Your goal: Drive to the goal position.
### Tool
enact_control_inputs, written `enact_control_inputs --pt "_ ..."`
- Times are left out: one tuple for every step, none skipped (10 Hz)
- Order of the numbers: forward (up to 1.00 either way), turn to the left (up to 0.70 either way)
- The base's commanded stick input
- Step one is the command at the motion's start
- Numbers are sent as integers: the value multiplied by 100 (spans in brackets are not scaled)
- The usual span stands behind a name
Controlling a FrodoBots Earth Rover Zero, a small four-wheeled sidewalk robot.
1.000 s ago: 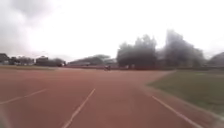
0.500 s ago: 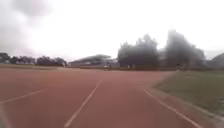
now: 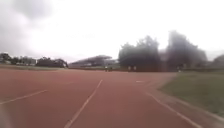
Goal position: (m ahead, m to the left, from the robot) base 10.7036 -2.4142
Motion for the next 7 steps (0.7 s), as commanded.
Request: enact_control_inputs --pt "70 -35" --pt "70 6" --pt "70 0" --pt "70 9" --pt "70 0" --pt "70 0" --pt "70 0"
